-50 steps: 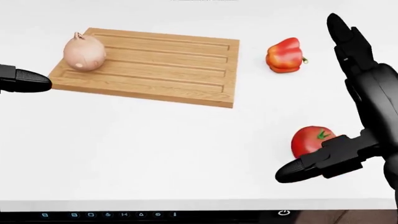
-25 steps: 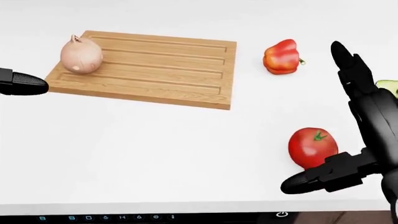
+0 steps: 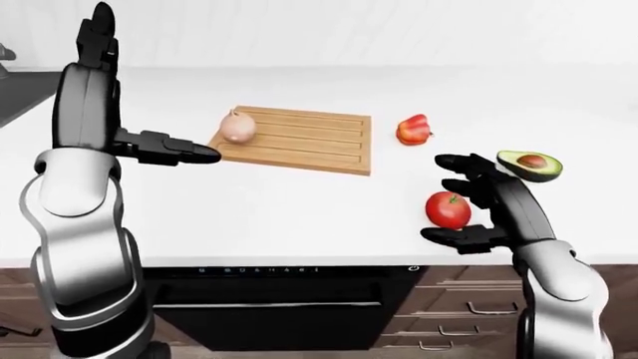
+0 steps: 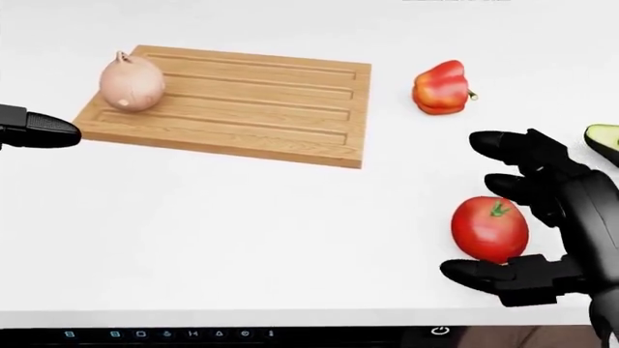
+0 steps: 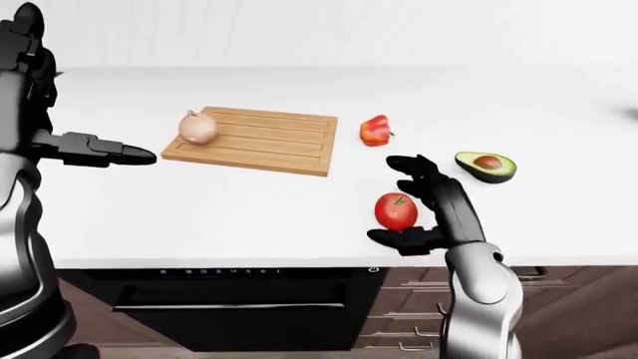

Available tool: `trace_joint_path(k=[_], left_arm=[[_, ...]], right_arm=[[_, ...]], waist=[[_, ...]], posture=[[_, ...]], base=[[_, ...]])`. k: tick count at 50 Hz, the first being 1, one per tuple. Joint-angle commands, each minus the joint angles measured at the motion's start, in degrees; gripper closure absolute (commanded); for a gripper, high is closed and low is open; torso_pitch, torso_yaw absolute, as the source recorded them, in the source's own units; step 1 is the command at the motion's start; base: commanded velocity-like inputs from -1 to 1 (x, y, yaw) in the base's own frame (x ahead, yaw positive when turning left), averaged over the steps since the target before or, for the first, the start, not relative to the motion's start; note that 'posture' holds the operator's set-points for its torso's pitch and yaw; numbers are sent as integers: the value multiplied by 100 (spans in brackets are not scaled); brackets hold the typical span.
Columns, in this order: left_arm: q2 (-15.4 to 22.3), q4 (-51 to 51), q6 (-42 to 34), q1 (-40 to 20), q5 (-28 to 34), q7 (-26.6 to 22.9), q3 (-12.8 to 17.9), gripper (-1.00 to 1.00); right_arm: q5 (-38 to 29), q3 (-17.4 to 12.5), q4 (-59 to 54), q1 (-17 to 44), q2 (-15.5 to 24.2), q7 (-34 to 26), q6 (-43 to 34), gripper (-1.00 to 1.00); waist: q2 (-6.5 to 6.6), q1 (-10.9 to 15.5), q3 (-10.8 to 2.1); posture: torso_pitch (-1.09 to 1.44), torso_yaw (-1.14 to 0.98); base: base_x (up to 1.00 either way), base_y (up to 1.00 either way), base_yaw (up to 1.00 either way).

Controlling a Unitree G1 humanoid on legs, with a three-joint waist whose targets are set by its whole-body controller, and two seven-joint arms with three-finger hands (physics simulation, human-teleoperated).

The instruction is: Place the avocado, onion, tomato and bell pepper on the cutting board.

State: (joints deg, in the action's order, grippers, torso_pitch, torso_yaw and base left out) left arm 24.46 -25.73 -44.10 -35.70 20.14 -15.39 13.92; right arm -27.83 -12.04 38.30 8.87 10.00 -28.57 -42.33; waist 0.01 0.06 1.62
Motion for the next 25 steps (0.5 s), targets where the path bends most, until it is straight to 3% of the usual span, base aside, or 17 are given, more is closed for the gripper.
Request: trace_joint_path(k=[1, 13, 25], left_arm=[[75, -114, 129, -206, 51, 38, 43, -100], [84, -234, 112, -117, 133, -52, 77, -100], [68, -225, 182, -40, 141, -16, 107, -100]], right_arm=[[119, -87, 162, 38, 36, 111, 197, -29], [331, -83, 107, -60, 29, 295, 243, -2], [349, -28, 223, 99, 98, 273, 111, 44]], waist=[[9, -8, -112], [-10, -5, -123], [-18, 4, -132]], posture=[[0, 0], [0, 0], [0, 0]], base=[[0, 0, 0], [0, 0, 0], [0, 0, 0]])
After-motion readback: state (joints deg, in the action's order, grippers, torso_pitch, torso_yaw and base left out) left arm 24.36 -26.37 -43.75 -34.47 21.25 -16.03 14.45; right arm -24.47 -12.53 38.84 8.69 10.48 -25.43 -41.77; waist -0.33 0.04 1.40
